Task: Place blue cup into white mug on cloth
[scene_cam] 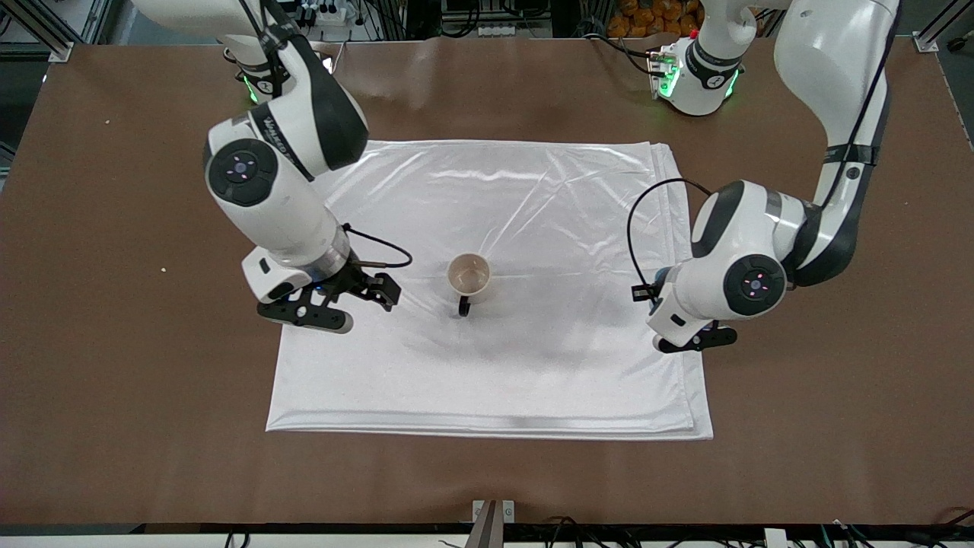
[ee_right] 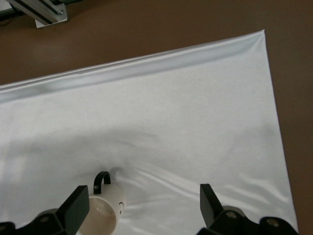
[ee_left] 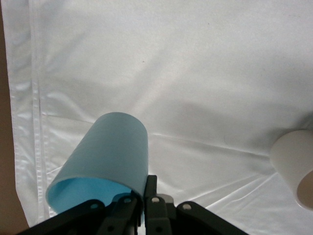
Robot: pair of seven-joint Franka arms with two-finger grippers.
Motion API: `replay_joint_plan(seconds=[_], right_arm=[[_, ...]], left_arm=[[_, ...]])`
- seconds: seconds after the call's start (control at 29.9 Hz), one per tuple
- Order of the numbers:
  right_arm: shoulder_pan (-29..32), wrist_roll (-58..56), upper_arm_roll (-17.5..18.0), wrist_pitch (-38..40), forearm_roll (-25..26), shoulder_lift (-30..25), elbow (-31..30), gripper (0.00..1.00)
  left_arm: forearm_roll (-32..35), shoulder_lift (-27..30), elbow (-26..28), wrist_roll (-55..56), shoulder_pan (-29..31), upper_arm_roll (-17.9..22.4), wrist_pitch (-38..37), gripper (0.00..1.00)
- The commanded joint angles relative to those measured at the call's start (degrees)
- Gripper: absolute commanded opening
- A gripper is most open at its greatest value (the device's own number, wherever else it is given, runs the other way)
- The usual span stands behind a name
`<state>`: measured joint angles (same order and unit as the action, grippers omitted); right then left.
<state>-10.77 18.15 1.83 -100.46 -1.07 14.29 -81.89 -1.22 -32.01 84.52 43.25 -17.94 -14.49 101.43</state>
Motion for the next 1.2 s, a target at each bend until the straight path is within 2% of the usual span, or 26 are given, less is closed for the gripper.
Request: replay_joint_plan(seconds=[0.0,0.3,0.53,1.17], right_arm=[[3.91,-6.01,0.8,2.37,-0.43,-3.74,-2.4,1.0],[9.71,-16.38,0.54,3.34,-0.08,-8.93,-6.35,1.0],[10.94,-22.45,-2.1,3.6,-0.08,-9.81,-6.53,1.0],[12.35,-24.47,-2.36,3.34,-0.25,-10.77,-8.46,1.0]], left_arm=[[-1.06,-1.92,-2.43,4.29,-3.41,0.43,-0.27,0.0],[-1.06,-3.5,-4.36,7.37,-6.49,0.51,0.08,0.0],[-1.06,-3.5,-4.54,7.37,-8.07,0.51,2.01,0.0],[-1.15,-3.94,-5.15,9.83,-12.99,0.51,4.21,0.0]])
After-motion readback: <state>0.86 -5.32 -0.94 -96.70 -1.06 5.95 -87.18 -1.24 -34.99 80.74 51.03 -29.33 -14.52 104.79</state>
